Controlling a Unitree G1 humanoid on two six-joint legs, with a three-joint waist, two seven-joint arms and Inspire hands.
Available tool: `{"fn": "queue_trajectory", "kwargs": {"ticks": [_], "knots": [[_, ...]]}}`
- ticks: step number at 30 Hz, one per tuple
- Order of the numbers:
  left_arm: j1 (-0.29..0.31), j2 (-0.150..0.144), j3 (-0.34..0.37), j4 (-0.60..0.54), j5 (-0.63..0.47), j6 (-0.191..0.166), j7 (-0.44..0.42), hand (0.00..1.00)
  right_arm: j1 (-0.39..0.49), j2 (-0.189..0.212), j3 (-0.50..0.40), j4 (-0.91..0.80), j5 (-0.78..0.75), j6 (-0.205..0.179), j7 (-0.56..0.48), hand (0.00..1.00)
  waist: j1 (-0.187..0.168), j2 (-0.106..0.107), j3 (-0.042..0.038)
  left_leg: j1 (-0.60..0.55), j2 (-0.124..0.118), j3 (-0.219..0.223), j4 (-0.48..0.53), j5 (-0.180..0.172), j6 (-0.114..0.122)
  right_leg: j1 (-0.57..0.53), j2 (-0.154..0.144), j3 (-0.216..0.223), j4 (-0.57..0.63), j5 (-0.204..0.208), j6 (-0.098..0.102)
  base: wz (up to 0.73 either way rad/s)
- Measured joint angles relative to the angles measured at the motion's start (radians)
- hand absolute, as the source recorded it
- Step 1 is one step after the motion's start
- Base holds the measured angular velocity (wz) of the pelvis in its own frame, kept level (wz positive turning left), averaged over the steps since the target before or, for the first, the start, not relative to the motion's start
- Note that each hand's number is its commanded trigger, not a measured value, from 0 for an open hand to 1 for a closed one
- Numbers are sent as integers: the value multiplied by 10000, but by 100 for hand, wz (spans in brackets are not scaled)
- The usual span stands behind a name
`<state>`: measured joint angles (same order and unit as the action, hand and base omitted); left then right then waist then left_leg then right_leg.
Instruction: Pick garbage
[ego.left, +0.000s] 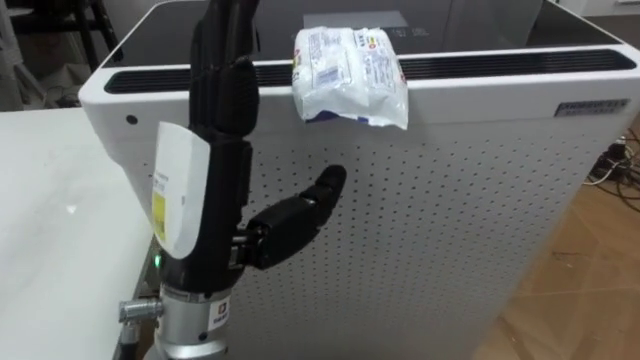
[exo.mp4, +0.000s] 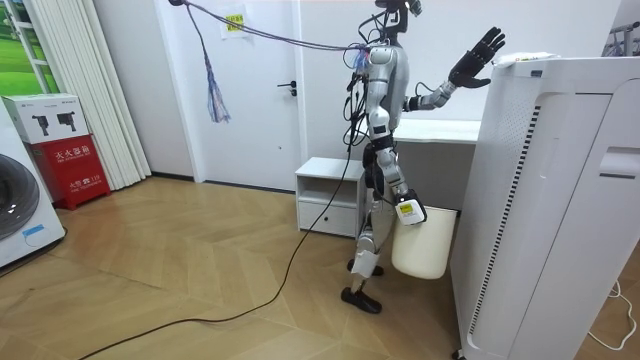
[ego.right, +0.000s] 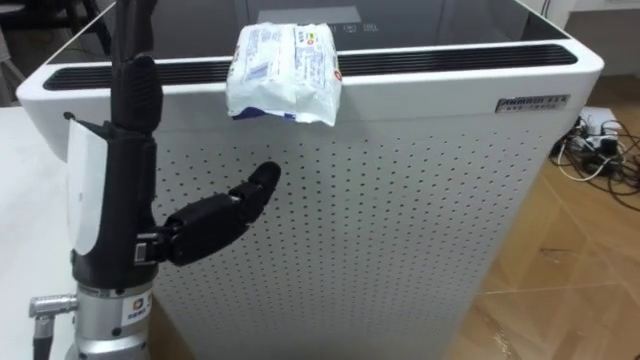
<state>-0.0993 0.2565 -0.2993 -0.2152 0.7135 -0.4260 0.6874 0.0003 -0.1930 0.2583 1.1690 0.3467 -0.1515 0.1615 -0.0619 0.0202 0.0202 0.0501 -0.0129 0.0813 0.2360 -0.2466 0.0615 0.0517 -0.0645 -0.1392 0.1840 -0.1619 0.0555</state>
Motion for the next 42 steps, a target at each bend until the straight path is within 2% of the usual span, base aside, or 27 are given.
{"fn": "queue_trajectory", "kwargs": {"ticks": [2,6,10,17,21,22,23,24,29,32,36,42], "knots": [[-26,28,15,0,94,-21,0,0,5,-8,-44,0,-20,0,-21,100,3,2,1,18,0,20,1,0,0,5,-1,8,4,1,-2,0],[-104,266,16,1,178,-25,13,0,6,-36,-46,-9,-10,0,-91,100,5,24,10,35,0,45,1,0,0,14,-4,20,13,4,-6,0],[-128,459,15,0,482,-27,25,0,11,-142,-47,-15,-8,0,-93,100,5,140,24,42,1,59,-10,0,0,12,-5,18,13,6,-9,0],[-186,501,19,3,928,36,12,0,16,-171,-70,-66,-23,1,-92,100,-171,186,10,36,3,65,-27,0,-1,7,-4,-4,9,6,-9,0],[-208,513,22,10,1119,229,-80,0,31,-171,-97,-52,-22,6,-92,100,-239,162,25,28,4,71,-16,0,-1,5,-6,-5,6,6,-9,0],[-208,514,22,9,1122,326,-164,19,41,-172,-123,-52,-22,10,-92,100,-239,165,23,29,4,72,-16,0,-1,4,-6,-2,7,6,-10,0],[-208,514,22,9,1131,369,-211,57,48,-170,-160,-52,-21,15,-91,100,-233,167,21,29,5,72,-15,0,-1,2,-5,1,7,7,-10,0],[-209,516,22,9,1186,454,-267,100,54,-169,-201,-52,-21,28,-89,100,-230,172,18,29,5,73,-15,0,-1,0,-5,0,7,7,-11,0],[-208,516,22,9,1269,680,-517,100,84,-160,-346,-53,-22,190,-62,100,-227,180,3,29,5,83,-18,0,-1,-12,-5,8,7,8,-12,0],[-209,529,21,10,1263,810,-738,100,127,-158,-418,-53,-21,226,-63,100,-235,183,-36,30,6,86,-18,0,-1,-16,-4,9,8,8,-12,0],[-235,528,45,9,1263,988,-882,100,177,-160,-451,-58,-33,228,-63,100,-240,173,-165,54,7,98,-15,0,-1,-1,-5,15,9,8,-12,0],[-509,529,148,9,1267,989,-913,100,193,-161,-460,-62,-38,228,-63,100,-249,163,-172,180,12,114,-4,2,-1,133,-7,19,14,21,-32,0]]}}
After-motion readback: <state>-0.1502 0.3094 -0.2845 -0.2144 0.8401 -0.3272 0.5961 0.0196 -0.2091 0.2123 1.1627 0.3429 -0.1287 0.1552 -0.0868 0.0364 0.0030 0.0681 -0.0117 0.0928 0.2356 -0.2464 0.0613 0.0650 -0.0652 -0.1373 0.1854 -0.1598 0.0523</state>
